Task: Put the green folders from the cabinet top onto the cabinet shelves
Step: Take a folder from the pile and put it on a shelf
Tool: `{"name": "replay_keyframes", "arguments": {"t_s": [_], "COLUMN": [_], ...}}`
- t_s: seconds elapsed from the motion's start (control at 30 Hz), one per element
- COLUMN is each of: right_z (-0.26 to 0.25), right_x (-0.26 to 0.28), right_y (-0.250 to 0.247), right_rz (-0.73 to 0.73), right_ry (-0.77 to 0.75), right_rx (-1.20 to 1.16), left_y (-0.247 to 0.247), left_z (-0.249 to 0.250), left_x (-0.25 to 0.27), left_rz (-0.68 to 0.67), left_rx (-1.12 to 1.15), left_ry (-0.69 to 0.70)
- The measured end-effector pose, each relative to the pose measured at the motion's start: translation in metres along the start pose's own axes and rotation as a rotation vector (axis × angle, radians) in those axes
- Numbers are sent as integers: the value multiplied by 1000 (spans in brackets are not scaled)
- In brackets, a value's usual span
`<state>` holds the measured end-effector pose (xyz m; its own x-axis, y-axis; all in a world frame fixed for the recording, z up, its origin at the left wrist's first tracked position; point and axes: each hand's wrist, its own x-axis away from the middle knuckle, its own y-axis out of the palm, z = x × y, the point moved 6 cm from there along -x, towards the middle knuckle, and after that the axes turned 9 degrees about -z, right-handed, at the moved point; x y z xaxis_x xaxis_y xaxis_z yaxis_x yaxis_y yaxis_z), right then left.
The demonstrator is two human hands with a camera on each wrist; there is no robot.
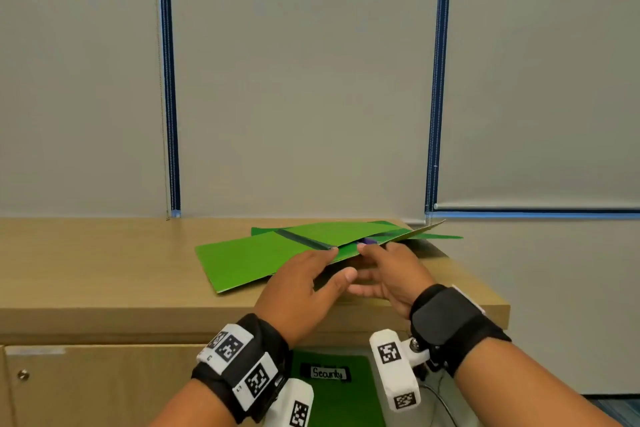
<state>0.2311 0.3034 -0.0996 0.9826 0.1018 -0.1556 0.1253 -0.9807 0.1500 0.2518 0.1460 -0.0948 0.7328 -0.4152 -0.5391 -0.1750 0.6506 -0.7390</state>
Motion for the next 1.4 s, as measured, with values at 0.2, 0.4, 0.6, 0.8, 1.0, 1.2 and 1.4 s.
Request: {"name": "replay_keyframes", "arguments": {"t_s": [0.2, 0.4, 0.6, 0.8, 1.0, 1.2, 1.4], "right_z": [-83, -141, -168, -131, -87, -96, -111], "right_x": [14, 41, 62, 61, 52, 40, 48], "right_y": [-3, -6, -1, -17, -48, -18, -7], "right_rz": [95, 66, 45, 108, 225, -59, 26], "right_ry": [-230, -367, -417, -261, -245, -202, -338], "right_rx": [-44, -114, -6, 248, 688, -104, -242], "left_y": [-34, -46, -80, -114, -138, -95, -48], "left_z": [-12, -17, 2, 29, 42, 30, 15], "left_x": [2, -7, -8, -2, -2, -12, -4], "left_rz": [99, 142, 365, 565, 730, 476, 352], "left_rx": [81, -15, 35, 119, 268, 664, 750], "left_ry": [-39, 37, 53, 78, 83, 68, -118]}}
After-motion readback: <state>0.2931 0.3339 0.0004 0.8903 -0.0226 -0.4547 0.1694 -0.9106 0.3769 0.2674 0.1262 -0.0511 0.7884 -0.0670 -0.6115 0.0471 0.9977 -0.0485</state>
